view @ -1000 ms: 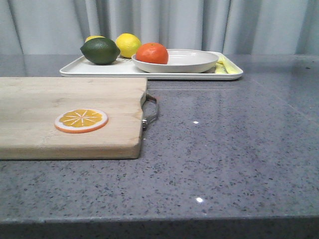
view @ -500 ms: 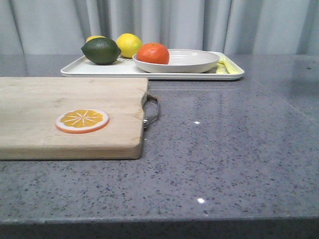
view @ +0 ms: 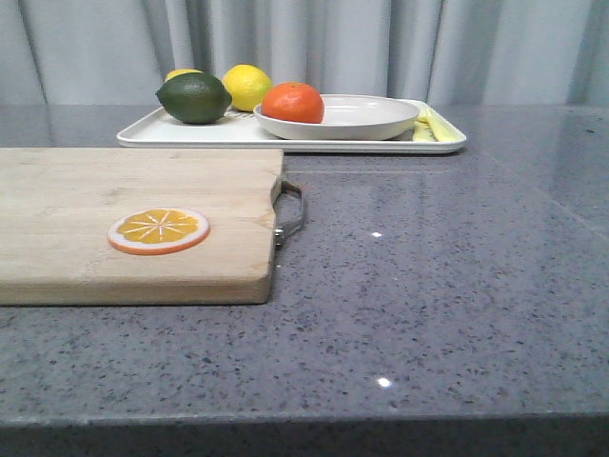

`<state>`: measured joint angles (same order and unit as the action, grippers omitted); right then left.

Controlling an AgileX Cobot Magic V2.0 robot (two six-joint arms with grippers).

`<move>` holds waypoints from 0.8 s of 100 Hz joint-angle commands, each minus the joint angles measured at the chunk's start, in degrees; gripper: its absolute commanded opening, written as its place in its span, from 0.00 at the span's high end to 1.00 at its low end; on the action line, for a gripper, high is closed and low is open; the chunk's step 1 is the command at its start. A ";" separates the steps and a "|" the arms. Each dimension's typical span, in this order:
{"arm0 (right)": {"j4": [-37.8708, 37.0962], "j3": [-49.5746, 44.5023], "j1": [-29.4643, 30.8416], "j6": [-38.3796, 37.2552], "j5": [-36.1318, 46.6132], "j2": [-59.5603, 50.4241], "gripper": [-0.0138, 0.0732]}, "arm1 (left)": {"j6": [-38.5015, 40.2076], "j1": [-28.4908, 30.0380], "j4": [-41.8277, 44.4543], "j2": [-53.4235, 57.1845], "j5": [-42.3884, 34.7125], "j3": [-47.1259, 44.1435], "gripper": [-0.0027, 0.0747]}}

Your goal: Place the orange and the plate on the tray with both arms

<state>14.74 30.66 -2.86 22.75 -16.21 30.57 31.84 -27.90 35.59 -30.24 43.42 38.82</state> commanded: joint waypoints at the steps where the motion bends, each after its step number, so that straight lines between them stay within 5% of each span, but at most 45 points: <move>1: -0.28 -0.74 0.03 0.49 5.42 -3.31 0.39 | 0.92 0.20 1.99 0.08 -4.41 0.24 0.17; 19: -0.28 -1.34 0.03 0.49 5.07 -4.86 0.40 | 0.92 0.20 1.99 0.08 -4.59 -0.28 0.17; 28: -0.28 -1.34 0.03 0.49 5.01 -4.86 0.49 | 0.92 0.20 1.99 0.08 -4.95 -0.28 0.20; 35: -0.28 -1.34 0.03 0.49 5.01 -4.86 0.64 | 0.92 0.20 1.99 0.08 -5.07 -0.28 0.32; 48: -0.28 -1.34 0.03 0.49 5.01 -4.86 0.96 | 0.92 0.20 1.99 0.08 -5.07 -0.28 0.71; 57: -0.28 -1.34 0.03 0.49 5.01 -4.86 0.96 | 0.92 0.20 1.99 0.08 -5.07 -0.28 0.99; 80: -0.28 -1.34 0.03 0.49 4.97 -4.86 0.96 | 0.92 0.20 1.99 0.08 -5.51 -0.28 0.99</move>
<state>14.74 27.78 -2.86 22.77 -16.08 25.80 32.18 -27.90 35.71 -30.04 41.39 37.02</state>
